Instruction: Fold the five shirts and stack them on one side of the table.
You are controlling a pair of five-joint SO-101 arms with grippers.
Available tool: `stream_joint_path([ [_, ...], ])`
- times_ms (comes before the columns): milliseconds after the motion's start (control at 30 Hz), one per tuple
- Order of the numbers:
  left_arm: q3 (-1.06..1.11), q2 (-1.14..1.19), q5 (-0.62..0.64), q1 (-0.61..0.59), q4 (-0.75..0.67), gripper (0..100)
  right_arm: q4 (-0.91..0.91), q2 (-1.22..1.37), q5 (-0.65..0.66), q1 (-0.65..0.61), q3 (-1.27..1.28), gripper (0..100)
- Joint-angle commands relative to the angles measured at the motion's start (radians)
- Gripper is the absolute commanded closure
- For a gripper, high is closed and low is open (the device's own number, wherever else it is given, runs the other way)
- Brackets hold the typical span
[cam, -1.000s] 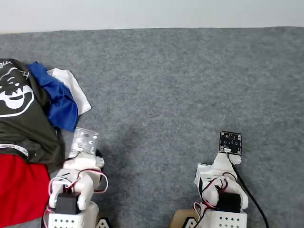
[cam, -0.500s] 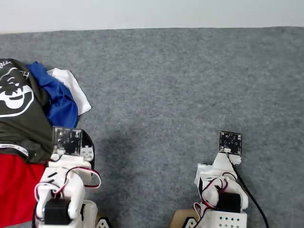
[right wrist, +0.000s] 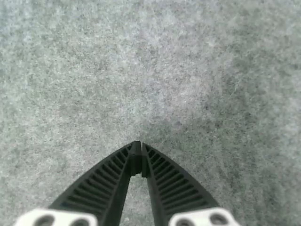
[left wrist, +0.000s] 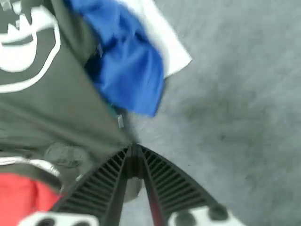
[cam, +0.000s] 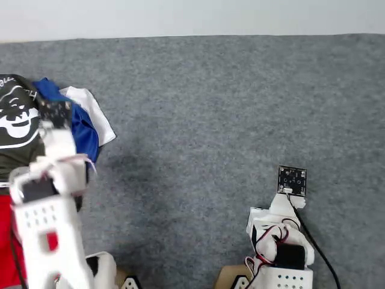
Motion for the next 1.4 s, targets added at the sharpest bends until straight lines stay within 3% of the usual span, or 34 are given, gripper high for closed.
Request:
stream_joint_path([
  [0, -0.191, 0.242, -0.121, -0.081, 0.018, 100, 0.007, -0.010, -0.006, -0.004, 0.017, 98.8],
  [167, -0.311, 0.446, -0.152, -0.153, 0.028, 100, 0.007, -0.010, -0.006, -0.004, 0.017, 98.8],
  [300, -0.317, 0.539, -0.324, -0.172, 0.046, 100, 0.007, -0.010, -0.006, -0.004, 0.017, 98.8],
  [433, -0.317, 0.598, -0.390, -0.172, 0.118, 99, 0.007, -0.010, -0.006, -0.004, 0.017, 98.8],
  [700, -0.317, 0.643, -0.437, -0.239, 0.155, 80, 0.007, -0.010, -0.006, -0.004, 0.017, 98.8],
  [867, -0.282, 0.649, -0.488, -0.261, 0.143, 77, 0.007, -0.010, -0.006, -0.004, 0.017, 98.8],
  [1167, -0.090, 0.649, -0.488, -0.261, -0.110, 77, 0.007, -0.010, -0.006, -0.004, 0.017, 98.8],
  [1367, -0.048, 0.649, -0.465, -0.259, -0.195, 81, 0.007, -0.010, -0.006, -0.004, 0.017, 98.8],
])
